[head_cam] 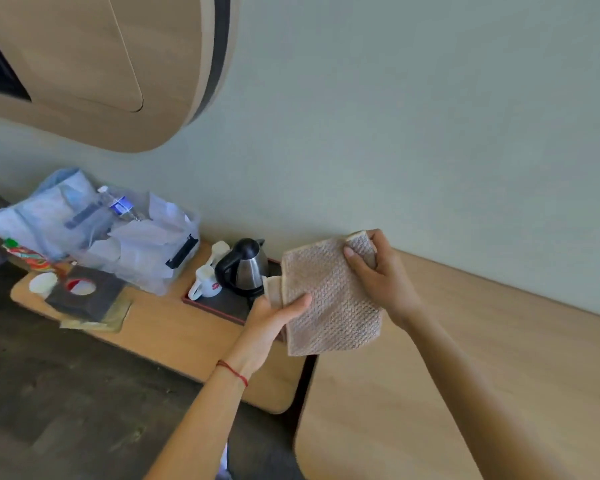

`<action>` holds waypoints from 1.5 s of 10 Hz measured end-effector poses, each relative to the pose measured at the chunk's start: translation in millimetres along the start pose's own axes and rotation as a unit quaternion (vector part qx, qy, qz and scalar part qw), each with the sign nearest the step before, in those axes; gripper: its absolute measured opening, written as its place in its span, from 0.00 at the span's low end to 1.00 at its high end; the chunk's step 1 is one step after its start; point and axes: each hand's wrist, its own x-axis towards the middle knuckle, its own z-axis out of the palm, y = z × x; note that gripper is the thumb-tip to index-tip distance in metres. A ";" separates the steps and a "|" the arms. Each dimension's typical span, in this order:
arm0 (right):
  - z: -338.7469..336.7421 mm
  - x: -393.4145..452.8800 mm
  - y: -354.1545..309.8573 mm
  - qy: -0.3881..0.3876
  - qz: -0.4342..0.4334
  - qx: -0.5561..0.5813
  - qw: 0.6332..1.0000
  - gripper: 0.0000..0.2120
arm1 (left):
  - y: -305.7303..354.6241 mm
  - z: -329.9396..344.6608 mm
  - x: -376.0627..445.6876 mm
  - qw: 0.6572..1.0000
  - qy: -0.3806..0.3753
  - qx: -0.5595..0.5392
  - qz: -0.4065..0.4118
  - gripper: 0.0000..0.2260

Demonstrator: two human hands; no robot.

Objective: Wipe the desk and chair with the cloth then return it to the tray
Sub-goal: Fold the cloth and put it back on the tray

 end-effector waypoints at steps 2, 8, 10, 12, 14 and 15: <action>68.1 61.4 82.4 -0.068 0.213 0.166 0.961 0.36 | 4.7 -85.3 103.8 0.991 -0.032 0.113 -0.069 0.07; 159.9 156.8 213.9 0.128 0.317 0.041 0.939 0.31 | -54.2 -161.2 305.9 0.911 -0.133 0.366 -0.137 0.21; 202.4 169.9 305.8 0.060 0.315 -0.103 0.942 0.24 | -149.4 -165.5 328.9 0.806 -0.175 0.557 -0.099 0.40; 261.0 163.1 394.4 -0.012 0.328 -0.184 0.926 0.23 | -233.7 -171.8 350.9 0.646 -0.146 0.745 -0.085 0.19; 288.4 152.4 423.9 0.006 0.283 -0.242 0.928 0.24 | -268.3 -179.5 351.9 0.521 -0.136 0.842 -0.003 0.13; 281.2 148.4 428.7 -0.048 0.239 -0.411 0.878 0.30 | -268.4 -183.3 358.6 0.414 -0.176 0.891 0.059 0.21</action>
